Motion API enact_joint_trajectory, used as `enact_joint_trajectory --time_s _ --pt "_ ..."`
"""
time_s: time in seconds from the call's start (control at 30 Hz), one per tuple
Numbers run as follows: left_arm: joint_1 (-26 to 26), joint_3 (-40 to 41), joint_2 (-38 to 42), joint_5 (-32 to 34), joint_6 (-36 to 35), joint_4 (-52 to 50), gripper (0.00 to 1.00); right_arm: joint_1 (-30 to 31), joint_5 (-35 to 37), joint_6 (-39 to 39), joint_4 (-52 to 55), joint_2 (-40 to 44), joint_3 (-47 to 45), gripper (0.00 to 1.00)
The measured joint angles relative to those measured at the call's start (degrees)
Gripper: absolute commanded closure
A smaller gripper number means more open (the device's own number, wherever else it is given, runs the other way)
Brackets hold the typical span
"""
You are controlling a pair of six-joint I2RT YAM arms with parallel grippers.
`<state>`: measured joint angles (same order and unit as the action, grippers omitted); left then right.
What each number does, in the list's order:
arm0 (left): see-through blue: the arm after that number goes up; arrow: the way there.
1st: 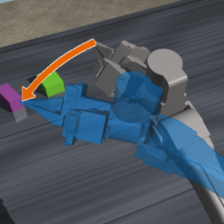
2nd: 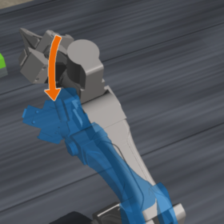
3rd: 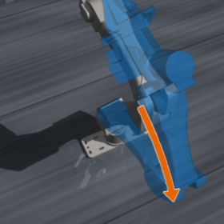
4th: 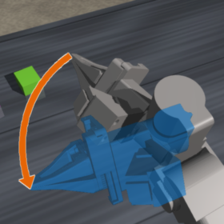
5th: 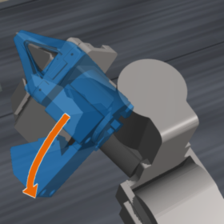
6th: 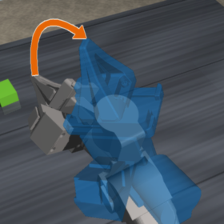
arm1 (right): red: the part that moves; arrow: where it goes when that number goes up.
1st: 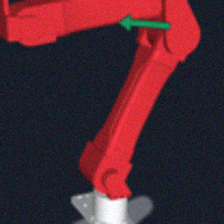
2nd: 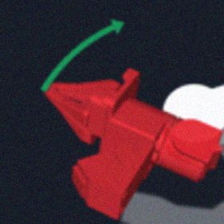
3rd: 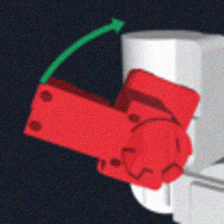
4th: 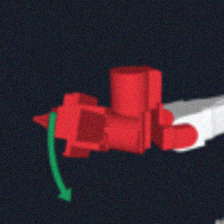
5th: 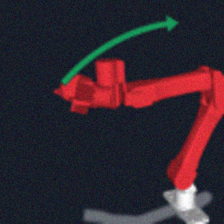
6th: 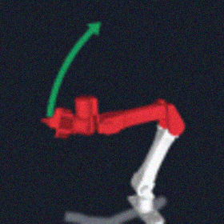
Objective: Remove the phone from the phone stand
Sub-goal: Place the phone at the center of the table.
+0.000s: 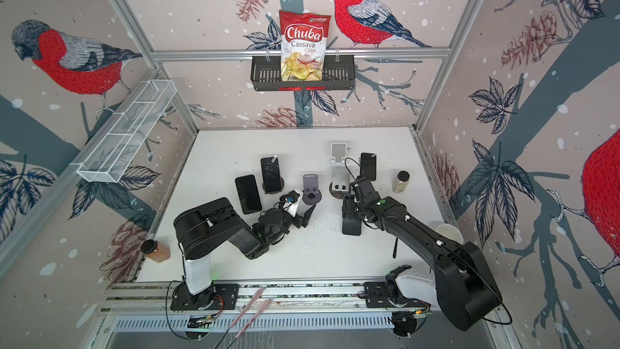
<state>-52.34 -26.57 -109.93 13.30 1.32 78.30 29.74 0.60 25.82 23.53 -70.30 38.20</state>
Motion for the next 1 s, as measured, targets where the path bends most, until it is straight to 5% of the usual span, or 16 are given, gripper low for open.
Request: enact_joint_trajectory --time_s 1.0 --pt "0.00 0.26 0.68 0.72 -0.07 0.37 0.13 5.07 -1.64 4.59 -9.60 -12.63 -0.59 0.37"
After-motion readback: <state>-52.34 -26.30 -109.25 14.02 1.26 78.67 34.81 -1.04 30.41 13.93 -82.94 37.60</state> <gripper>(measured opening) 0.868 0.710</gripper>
